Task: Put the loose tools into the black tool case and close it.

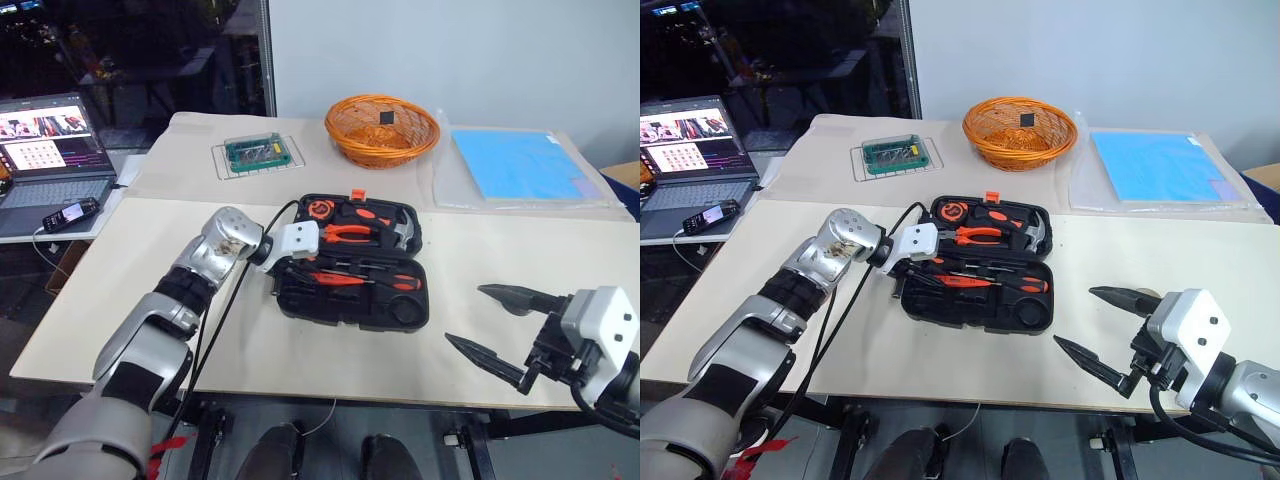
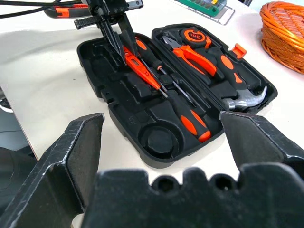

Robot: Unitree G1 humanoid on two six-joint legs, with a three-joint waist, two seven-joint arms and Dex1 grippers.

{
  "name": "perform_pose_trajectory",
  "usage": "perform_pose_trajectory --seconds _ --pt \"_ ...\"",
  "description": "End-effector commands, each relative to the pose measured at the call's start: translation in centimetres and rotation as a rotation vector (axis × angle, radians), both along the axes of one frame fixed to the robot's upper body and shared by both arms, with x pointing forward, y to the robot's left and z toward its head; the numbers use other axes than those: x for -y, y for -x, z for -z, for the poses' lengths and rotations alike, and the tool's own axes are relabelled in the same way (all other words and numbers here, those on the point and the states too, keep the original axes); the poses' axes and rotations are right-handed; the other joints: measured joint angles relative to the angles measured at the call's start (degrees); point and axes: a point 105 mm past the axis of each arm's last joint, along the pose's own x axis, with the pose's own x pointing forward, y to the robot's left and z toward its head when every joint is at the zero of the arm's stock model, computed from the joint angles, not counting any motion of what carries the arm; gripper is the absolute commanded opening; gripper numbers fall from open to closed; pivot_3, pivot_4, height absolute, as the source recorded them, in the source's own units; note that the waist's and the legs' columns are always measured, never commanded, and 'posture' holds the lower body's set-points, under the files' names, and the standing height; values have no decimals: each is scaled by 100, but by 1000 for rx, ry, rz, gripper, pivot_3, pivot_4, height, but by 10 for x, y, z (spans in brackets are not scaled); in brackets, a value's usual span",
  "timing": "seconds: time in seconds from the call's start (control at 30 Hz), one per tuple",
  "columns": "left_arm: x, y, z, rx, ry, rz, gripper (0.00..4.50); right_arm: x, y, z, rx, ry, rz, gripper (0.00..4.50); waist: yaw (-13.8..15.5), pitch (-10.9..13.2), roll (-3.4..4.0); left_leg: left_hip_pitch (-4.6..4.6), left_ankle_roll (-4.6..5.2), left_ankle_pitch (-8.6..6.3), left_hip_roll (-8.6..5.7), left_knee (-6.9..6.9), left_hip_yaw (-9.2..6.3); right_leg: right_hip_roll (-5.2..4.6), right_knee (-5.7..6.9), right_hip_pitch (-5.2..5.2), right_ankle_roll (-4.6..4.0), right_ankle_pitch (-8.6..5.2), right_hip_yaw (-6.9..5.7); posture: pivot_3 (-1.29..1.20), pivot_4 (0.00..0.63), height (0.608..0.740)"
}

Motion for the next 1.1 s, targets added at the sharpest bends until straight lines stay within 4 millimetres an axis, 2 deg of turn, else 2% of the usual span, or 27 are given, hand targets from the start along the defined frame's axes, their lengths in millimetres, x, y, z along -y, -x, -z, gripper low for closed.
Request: perform_pose_trajectory --seconds 0.03,0.33,0.6,1.1 --pt "-8 -2 3 8 -58 19 462 -8 5 -9 51 13 -29 4500 -1 0 0 0 -5 -3 0 6 0 0 1 1 1 0 0 0 150 740" --pt "-19 -6 9 11 -113 21 462 -9 6 -8 47 17 -23 4500 -53 -1 1 2 -3 -22 1 51 -3 1 10 4 15 5 -5 0 150 740" --pt "-25 -11 8 22 -124 -11 462 -9 6 -8 43 23 -21 4500 -124 -1 1 27 -4 -23 1 52 -7 -1 10 57 18 5 -7 0 150 740" --pt "-29 -3 13 -27 -162 -1 462 -13 3 -9 47 20 -34 4500 -136 -1 2 30 -4 -23 2 52 -7 -1 11 57 18 5 -6 0 150 740"
